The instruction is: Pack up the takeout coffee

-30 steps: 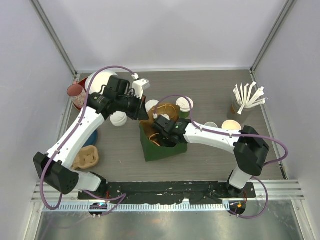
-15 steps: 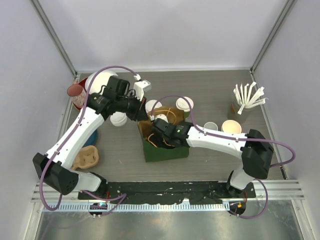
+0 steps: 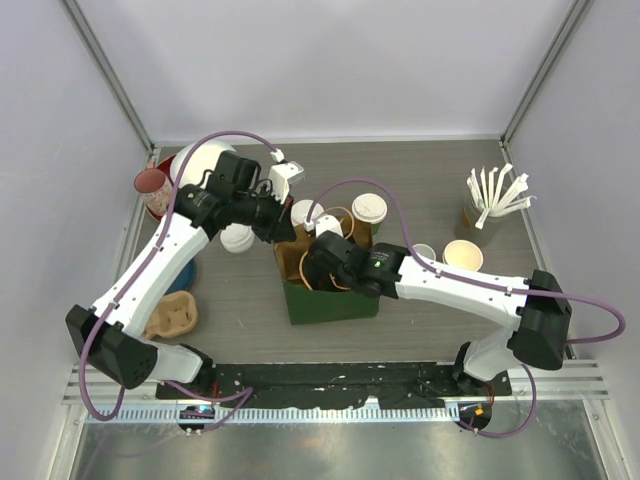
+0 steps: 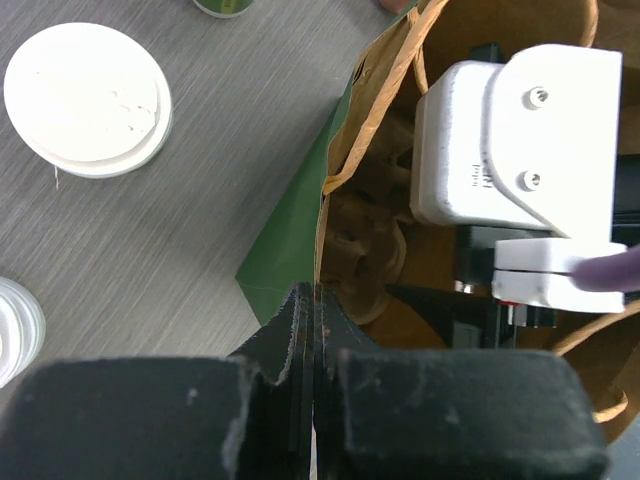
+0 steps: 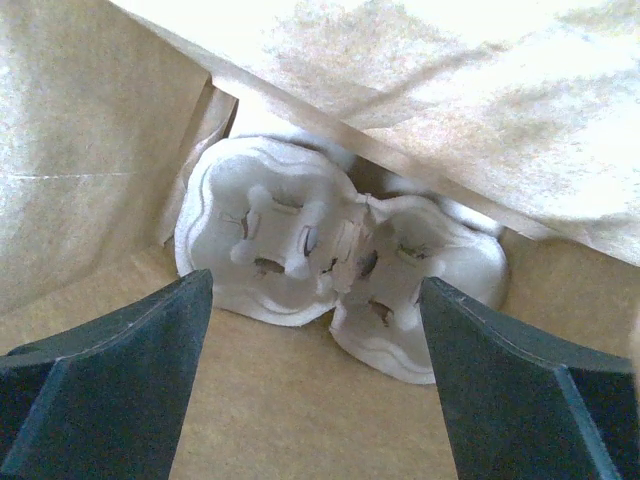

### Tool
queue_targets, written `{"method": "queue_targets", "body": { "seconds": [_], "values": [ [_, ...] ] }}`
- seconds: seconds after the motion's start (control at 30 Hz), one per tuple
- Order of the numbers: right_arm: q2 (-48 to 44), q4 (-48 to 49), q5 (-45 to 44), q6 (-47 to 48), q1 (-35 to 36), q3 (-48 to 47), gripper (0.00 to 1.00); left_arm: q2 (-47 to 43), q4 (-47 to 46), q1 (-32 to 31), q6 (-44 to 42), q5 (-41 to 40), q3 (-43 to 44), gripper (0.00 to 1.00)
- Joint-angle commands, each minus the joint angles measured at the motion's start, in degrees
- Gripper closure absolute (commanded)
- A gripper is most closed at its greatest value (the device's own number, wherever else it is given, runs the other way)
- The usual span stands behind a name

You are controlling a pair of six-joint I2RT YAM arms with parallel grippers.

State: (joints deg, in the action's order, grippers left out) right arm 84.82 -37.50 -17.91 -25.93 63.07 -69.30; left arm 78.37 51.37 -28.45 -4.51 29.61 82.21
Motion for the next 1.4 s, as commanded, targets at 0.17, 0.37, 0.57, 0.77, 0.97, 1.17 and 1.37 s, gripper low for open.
{"method": "queue_targets", "body": {
  "seconds": [0.17,0.37,0.57,0.77,0.97,1.17,1.37],
  "values": [
    [-5.01,3.39,-4.76,2.38,1.09,0.30,0.10,1.26,2.94,-0.38,-1.46,-0.51,1.37,1.00],
    [-8.17,6.47,-2.84,4.22,1.88,0.39,0.10,1.35,3.12,-0.38,-1.64,-0.86,1.54,1.00],
    [-13.70,10.86,-0.20,6.85,2.50,1.00,0.10,1.52,3.20,-0.47,-1.99,-0.95,1.46,1.00],
    [-19.68,16.31,2.71,7.74,2.50,2.41,0.10,2.31,5.22,-1.00,-4.27,-0.43,2.68,1.00],
    [-21.27,17.72,5.60,9.14,2.50,-0.83,0.10,3.19,7.33,-1.44,-6.29,0.63,3.83,1.00],
    [-21.80,17.90,6.06,9.24,2.50,-6.01,0.10,3.46,8.57,-1.88,-7.61,1.25,4.62,1.00],
    [-21.45,14.65,-1.06,10.81,2.41,-12.34,0.09,4.16,8.65,-1.88,-8.23,0.98,4.80,1.00]
  ]
}}
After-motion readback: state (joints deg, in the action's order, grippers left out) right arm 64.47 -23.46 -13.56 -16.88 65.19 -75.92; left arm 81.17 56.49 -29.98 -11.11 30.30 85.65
